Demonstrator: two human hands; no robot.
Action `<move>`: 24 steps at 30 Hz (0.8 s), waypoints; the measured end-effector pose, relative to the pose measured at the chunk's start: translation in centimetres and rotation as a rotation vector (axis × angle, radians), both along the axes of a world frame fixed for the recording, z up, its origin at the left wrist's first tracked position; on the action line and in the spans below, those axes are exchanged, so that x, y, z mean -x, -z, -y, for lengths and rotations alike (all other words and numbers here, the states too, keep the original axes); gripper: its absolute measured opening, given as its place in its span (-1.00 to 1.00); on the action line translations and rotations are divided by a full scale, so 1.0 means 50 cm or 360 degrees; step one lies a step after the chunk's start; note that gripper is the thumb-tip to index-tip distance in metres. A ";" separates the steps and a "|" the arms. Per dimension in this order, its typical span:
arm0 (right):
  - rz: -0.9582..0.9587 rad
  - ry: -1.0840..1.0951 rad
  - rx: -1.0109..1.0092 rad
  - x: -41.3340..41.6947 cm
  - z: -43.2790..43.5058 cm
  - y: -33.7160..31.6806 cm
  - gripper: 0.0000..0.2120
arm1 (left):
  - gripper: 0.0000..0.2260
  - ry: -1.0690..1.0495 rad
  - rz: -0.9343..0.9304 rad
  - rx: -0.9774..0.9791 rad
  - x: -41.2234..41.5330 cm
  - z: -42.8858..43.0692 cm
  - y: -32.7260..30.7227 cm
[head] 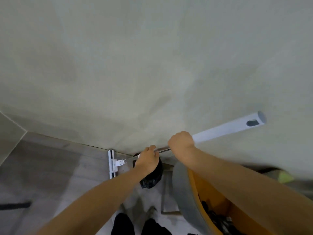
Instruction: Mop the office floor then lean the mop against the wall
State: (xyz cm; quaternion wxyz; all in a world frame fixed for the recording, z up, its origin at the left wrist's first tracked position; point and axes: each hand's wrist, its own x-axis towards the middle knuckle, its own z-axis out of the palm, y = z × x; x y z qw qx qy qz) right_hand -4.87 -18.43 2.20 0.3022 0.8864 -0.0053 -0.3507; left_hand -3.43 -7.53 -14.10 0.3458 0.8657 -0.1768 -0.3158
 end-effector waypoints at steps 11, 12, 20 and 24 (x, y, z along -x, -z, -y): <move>0.0074 0.0016 -0.0111 0.215 -0.009 0.013 -0.82 | -0.69 -0.1790 -0.1819 0.0768 0.117 0.087 0.070; 0.0090 -0.0007 -0.0124 0.234 -0.005 0.008 -0.81 | -0.65 -0.1791 -0.1812 0.0726 0.124 0.085 0.085; 0.0266 -0.0300 -0.0127 0.385 -0.038 -0.020 -0.83 | -0.45 -0.1768 -0.1663 0.0618 0.218 0.041 0.230; 0.0311 -0.0437 -0.0216 0.450 -0.070 -0.014 -0.84 | -0.81 -0.1891 -0.1686 0.0852 0.352 -0.042 0.020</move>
